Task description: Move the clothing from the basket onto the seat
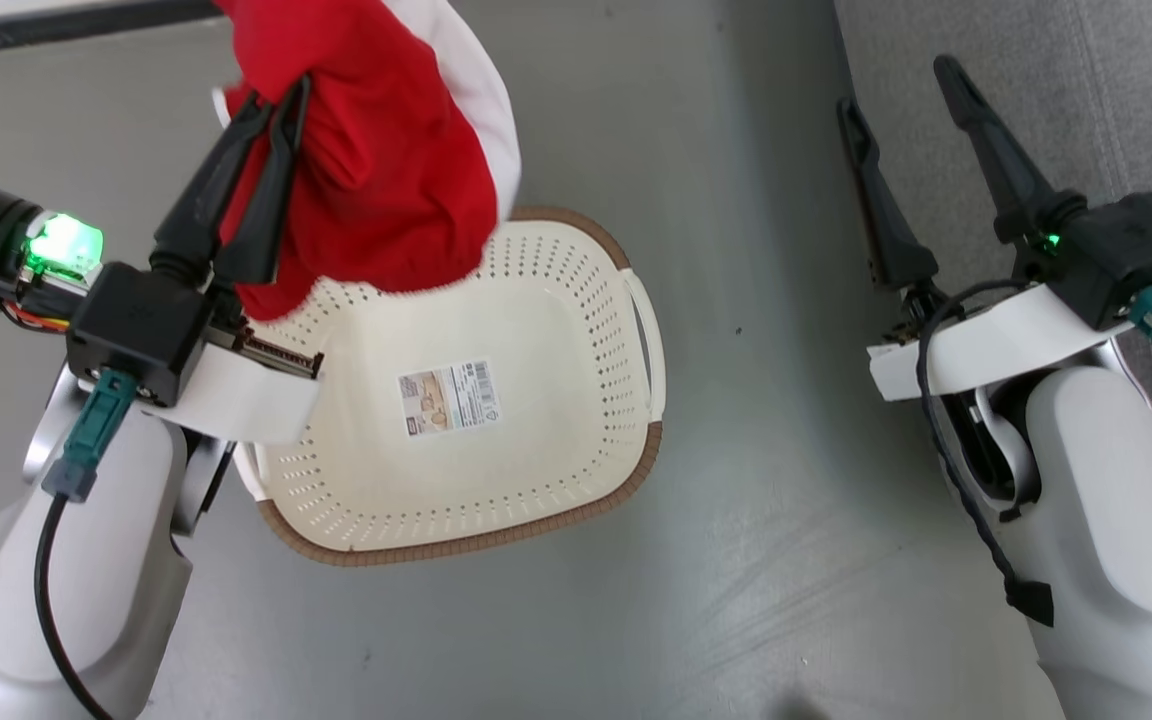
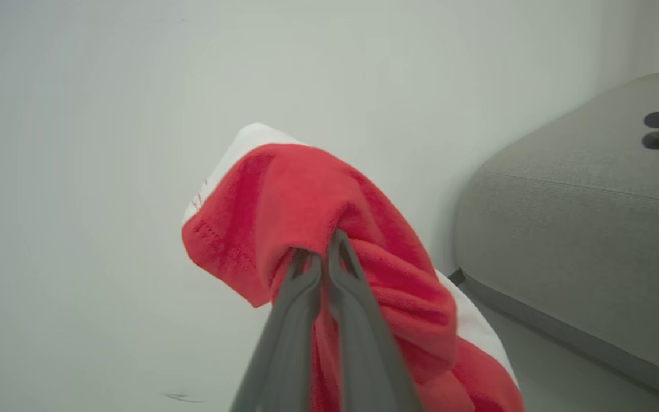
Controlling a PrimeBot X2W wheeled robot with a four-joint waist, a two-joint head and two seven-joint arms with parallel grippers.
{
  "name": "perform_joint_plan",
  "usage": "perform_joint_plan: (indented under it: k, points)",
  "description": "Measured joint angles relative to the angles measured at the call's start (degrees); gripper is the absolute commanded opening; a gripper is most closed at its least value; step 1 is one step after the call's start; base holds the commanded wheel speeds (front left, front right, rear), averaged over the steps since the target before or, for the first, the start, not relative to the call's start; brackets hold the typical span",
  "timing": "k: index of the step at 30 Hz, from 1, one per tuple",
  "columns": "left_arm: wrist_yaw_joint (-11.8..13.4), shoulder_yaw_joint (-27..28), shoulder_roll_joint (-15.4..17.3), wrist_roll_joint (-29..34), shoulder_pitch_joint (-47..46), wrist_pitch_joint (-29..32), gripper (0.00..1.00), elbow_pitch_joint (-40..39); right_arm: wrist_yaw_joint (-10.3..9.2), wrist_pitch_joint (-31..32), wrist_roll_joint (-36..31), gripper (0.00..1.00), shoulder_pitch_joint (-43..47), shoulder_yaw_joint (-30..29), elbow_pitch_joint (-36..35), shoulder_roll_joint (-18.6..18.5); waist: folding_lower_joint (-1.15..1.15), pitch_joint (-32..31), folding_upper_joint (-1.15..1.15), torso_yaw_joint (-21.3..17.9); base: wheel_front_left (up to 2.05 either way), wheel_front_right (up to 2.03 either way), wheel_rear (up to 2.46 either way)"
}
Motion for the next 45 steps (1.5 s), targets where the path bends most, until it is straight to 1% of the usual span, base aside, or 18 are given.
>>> perform_joint_plan:
  k: [4, 10, 19, 26, 31, 34, 39, 40, 45]
  points:
    - [-0.59, -0.85, 0.83, 0.16, 1.29, 0.0, 0.0, -1.67, 0.0, 0.0, -0.12, 1.0, 0.88, 1.86, 0.6, -1.64, 0.0, -2.34, 0.0, 0.77, 0.0, 0.0, 0.0]
    - [-1.78, -2.61, 0.87, 0.35, 2.45, 0.0, 0.0, -4.09, 0.0, 0.0, 0.0, 1.0, 1.96, 5.53, 2.05, -3.57, 0.0, -5.82, 0.0, 1.93, 0.0, 0.0, 0.0]
    - [-3.07, -4.55, 0.48, 0.2, 4.52, 0.0, 0.0, -4.78, 0.0, 0.0, 4.08, 1.0, 3.03, 11.01, 4.06, -4.87, 0.0, -10.37, 0.0, 3.34, 0.0, 0.0, 0.0]
    - [-3.78, -6.32, -0.55, -0.05, 6.36, 0.0, 0.0, -4.33, 0.0, 0.0, 10.03, 1.0, 4.49, 17.31, 5.66, -5.63, 0.0, -14.14, 0.0, 4.45, 0.0, 0.0, 0.0]
    - [-4.1, -7.43, -0.75, -0.37, 7.45, 0.0, 0.0, -4.03, 0.0, 0.01, 14.77, 1.0, 5.25, 23.01, 5.79, -7.22, 0.0, -17.17, 0.0, 5.32, 0.0, 0.0, 0.0]
    - [-4.66, -8.0, -0.85, -0.41, 7.95, 0.0, 0.0, -4.0, 0.0, 0.0, 17.2, 1.0, 5.27, 25.04, 5.65, -7.89, 0.0, -18.6, 0.0, 5.74, 0.0, 0.0, 0.0]
    - [-5.1, -8.82, -1.04, -0.44, 8.05, 0.0, 0.0, -4.01, 0.0, 0.0, 19.33, 1.0, 5.29, 26.43, 5.72, -9.23, 0.0, -20.41, 0.0, 6.26, 0.0, 0.0, 0.0]
    - [-5.31, -9.46, -1.3, -0.45, 8.11, 0.0, 0.0, -4.02, 0.0, 0.01, 20.42, 1.0, 5.3, 27.75, 6.06, -10.2, 0.0, -21.27, 0.0, 6.51, 0.0, 0.0, 0.0]
    - [-5.65, -10.92, -2.04, -0.87, 8.26, 0.01, 0.0, -4.03, 0.0, 0.6, 25.42, 1.0, 5.15, 32.84, 6.2, -11.01, 0.0, -23.22, 0.0, 7.15, 0.0, 0.0, 0.0]
